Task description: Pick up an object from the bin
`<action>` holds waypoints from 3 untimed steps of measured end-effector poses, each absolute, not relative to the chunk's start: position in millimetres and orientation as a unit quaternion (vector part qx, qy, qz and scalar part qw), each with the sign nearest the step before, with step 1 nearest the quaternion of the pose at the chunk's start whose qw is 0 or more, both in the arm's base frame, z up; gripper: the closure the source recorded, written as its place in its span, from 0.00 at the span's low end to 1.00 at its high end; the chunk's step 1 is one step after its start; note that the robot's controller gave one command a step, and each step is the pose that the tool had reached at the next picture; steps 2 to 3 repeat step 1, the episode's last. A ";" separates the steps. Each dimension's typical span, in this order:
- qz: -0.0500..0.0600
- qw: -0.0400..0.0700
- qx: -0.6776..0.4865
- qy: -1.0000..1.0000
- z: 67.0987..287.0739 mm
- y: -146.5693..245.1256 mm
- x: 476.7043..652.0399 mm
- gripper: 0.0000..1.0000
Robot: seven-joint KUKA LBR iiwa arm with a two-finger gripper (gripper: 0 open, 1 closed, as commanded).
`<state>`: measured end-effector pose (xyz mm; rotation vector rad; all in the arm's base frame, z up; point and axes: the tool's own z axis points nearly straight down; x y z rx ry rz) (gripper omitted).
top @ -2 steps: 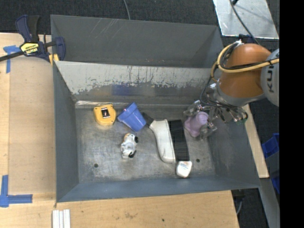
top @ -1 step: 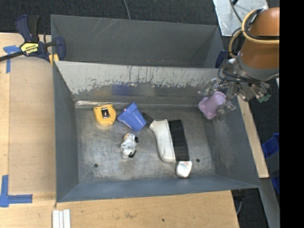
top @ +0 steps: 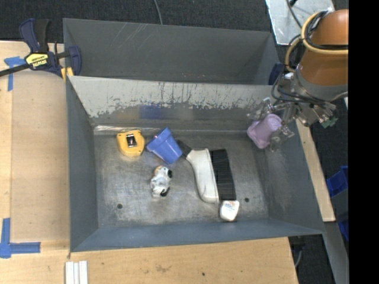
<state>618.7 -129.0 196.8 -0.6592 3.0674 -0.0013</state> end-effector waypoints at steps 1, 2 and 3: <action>0.000 0.001 -0.207 0.978 233.3 -130.4 624.6 1.00; 0.000 0.001 -0.207 0.978 233.3 -130.4 624.6 1.00; 0.000 0.001 -0.207 0.978 233.3 -130.4 624.6 1.00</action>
Offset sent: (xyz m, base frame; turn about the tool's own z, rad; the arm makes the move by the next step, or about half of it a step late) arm -0.0013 -0.0085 0.0845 0.0225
